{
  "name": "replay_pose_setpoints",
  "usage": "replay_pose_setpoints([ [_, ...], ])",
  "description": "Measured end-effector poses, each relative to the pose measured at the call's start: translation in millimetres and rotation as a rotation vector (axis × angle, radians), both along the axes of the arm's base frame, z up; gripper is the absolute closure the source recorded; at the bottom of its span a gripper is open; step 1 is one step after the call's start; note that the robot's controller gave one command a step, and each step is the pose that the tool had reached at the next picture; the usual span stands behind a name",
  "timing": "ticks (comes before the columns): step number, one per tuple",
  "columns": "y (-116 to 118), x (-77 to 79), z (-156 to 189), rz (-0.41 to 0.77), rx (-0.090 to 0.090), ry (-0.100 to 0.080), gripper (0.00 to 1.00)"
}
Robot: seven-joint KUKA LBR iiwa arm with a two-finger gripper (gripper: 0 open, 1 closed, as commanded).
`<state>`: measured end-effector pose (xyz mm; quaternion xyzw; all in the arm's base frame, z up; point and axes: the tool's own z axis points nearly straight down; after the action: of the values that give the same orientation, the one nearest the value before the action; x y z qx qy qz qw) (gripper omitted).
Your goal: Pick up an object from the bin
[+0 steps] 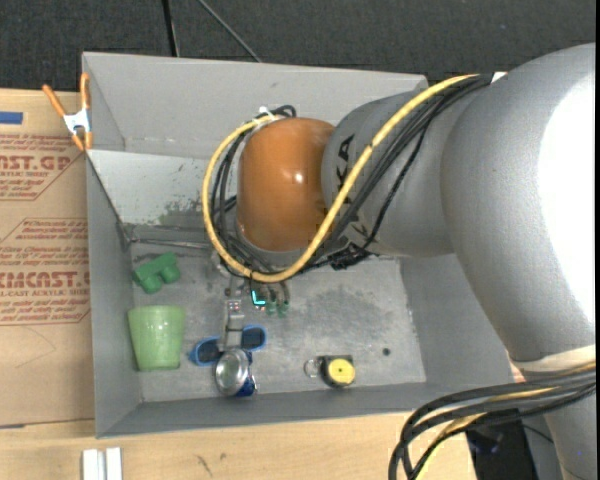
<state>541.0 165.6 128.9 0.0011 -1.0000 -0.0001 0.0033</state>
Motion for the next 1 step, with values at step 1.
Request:
replay_pose_setpoints([
  [1, -17.5, -28.6, -62.8, 0.078, -0.002, 0.0, 0.0],
])
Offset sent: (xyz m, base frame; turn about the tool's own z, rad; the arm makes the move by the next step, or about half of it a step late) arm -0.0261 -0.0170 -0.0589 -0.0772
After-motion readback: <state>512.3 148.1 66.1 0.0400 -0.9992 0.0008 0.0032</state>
